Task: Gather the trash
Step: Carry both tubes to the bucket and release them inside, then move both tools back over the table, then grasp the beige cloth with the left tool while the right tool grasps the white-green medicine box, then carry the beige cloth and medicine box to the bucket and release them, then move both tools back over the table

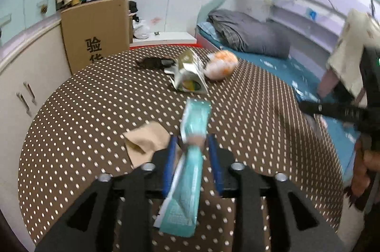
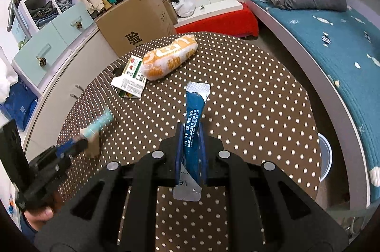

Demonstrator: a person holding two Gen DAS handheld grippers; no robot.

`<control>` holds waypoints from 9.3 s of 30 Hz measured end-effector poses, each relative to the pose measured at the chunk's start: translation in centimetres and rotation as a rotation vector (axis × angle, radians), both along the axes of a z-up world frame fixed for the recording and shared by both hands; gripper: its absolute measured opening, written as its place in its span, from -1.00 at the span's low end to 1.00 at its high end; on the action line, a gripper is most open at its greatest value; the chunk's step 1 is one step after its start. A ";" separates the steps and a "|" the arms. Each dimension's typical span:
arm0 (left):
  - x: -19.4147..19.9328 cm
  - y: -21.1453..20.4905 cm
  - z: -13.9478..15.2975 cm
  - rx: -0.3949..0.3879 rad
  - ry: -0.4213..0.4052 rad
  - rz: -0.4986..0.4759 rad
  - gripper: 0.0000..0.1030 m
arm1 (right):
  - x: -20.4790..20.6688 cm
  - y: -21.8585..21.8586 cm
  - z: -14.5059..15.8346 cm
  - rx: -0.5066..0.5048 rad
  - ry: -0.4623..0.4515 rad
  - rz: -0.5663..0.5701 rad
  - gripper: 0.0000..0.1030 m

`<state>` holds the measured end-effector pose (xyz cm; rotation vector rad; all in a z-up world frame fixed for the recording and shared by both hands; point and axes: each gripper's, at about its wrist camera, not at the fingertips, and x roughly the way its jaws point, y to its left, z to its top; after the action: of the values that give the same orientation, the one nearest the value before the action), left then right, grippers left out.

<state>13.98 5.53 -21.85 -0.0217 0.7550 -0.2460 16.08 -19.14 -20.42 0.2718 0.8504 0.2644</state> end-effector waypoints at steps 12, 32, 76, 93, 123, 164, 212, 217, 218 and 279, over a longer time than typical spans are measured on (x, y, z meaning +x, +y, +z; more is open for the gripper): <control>-0.9 -4.3 -0.4 0.098 0.053 -0.178 0.05 | -1.1 -0.6 -0.4 0.016 0.003 -0.011 -0.74; 3.1 -12.9 4.6 -0.104 0.048 -0.270 -0.65 | -2.8 -12.8 3.0 0.099 -0.100 -0.208 -0.74; 12.8 -43.1 -4.2 0.005 0.336 -0.476 0.73 | 0.0 -35.8 -13.8 0.246 0.222 -0.648 0.88; 7.2 -37.2 3.7 -0.008 0.135 -0.441 0.78 | -2.8 -31.0 -3.3 0.154 0.045 -0.646 0.88; 1.2 -9.6 10.6 -0.038 -0.085 0.016 0.78 | 0.2 -7.0 8.2 -0.017 -0.134 -0.227 0.88; 3.4 7.9 -0.5 -0.069 0.142 0.279 -0.54 | 13.5 15.6 -2.9 -0.078 0.072 0.067 0.72; 2.4 -0.5 1.3 -0.052 0.142 0.114 -0.71 | 1.0 -3.1 2.0 0.146 -0.059 -0.049 0.03; 3.0 -4.1 3.8 -0.066 0.085 0.031 -0.71 | 0.3 -6.9 3.6 0.145 -0.099 -0.104 0.03; 3.2 -5.2 4.4 -0.071 0.072 0.008 -0.71 | 0.1 -8.0 4.0 0.141 -0.111 -0.121 0.03; 11.8 -41.7 -2.3 0.109 0.250 -0.491 0.71 | -1.0 -33.5 -10.8 0.207 0.188 -0.704 0.88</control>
<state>25.74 -36.13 -24.19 0.2428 1.0159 -0.6783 15.09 -52.66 -31.19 0.7751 0.8612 -0.3390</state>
